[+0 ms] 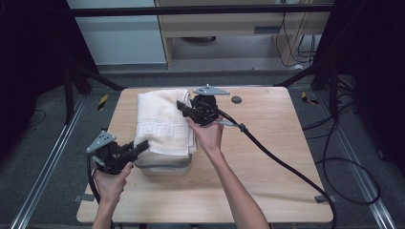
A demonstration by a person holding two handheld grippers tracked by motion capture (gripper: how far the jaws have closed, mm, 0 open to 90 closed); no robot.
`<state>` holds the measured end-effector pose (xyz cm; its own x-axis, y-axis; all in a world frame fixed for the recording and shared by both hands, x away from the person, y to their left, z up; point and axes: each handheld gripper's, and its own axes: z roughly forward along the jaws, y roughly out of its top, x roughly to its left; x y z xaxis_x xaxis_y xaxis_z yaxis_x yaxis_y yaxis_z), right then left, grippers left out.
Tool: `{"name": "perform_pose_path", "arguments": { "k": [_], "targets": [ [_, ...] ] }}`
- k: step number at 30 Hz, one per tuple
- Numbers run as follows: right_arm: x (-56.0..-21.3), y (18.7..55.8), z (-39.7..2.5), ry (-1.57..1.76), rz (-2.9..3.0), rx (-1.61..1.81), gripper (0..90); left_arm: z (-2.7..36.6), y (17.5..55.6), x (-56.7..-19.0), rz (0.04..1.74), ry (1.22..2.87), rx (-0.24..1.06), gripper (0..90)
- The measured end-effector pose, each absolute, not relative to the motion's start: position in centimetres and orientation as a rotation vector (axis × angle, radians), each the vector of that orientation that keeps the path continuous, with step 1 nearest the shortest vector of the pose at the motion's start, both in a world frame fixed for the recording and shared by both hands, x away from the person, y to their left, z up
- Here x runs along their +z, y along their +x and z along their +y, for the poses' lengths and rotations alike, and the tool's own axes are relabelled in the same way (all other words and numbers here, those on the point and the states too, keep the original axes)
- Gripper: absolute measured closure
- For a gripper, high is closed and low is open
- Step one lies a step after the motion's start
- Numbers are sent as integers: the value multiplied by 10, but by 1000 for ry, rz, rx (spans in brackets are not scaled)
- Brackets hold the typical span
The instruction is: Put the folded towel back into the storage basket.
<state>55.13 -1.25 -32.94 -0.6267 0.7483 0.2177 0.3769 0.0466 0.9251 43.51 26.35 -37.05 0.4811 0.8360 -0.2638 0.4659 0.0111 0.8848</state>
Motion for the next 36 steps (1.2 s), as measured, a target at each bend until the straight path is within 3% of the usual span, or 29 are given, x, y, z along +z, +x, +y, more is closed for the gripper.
{"name": "perform_pose_path", "arguments": {
  "k": [36],
  "targets": [
    [-374, 569, 17, 1155, 2069, 1464, 658, 275, 457, -409, 1273, 1692, 395, 684]
  ]
}}
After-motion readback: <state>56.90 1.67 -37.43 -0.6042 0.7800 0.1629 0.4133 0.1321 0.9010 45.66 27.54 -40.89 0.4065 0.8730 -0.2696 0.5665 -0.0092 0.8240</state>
